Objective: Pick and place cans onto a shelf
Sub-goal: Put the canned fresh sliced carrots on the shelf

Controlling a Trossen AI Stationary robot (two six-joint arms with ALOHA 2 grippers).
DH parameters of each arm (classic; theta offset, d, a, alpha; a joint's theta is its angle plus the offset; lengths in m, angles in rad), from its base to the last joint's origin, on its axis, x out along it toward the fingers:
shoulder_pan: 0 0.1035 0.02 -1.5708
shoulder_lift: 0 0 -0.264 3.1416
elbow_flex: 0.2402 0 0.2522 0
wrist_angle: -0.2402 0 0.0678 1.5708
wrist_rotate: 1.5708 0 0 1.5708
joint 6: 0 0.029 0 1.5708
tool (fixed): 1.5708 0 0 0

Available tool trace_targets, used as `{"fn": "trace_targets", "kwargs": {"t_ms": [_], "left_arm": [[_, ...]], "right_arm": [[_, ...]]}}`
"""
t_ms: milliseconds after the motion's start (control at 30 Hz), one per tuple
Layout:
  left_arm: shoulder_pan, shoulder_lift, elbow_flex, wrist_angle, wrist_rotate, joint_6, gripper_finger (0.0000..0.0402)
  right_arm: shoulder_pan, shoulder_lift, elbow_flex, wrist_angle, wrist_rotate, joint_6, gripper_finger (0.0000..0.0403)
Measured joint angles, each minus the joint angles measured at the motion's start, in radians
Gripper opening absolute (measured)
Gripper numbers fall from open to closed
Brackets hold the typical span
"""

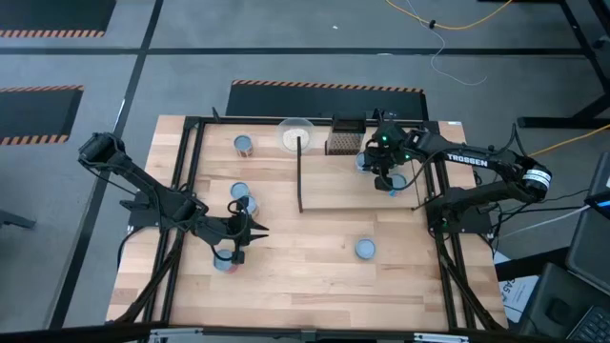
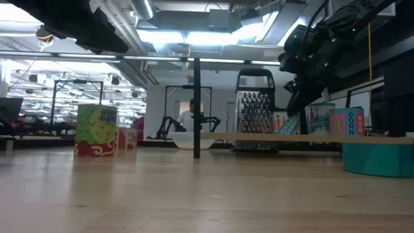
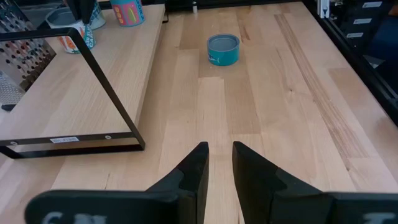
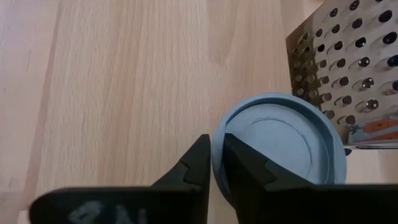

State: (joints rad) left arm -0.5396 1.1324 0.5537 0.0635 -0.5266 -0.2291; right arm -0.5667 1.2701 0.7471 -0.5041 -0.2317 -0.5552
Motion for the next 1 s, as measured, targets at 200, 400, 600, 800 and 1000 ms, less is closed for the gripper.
{"fn": "trace_targets", "kwargs": {"t_ms": [200,400,600,800,1000], "left_arm": [[0.0,0.0,0.0,0.0,0.0,0.0,0.0066],[0.0,0.0,0.0,0.0,0.0,0.0,0.0066],[0.0,0.0,0.0,0.0,0.0,0.0,0.0066],[0.0,0.0,0.0,0.0,0.0,0.0,0.0066],[0.0,0.0,0.0,0.0,0.0,0.0,0.0066]], "right_arm": [[0.0,0.0,0.0,0.0,0.001,0.0,0.0053],[0.0,0.001,-0.001,0.0,0.002,0.0,0.0054],[0.0,0.001,-0.001,0.001,0.002,0.033,0.0054],[0.0,0.001,-0.002,0.01,0.003,0.053,0.0054],[0.0,0.003,-0.003,0.035,0.009,0.053,0.0054]]}}
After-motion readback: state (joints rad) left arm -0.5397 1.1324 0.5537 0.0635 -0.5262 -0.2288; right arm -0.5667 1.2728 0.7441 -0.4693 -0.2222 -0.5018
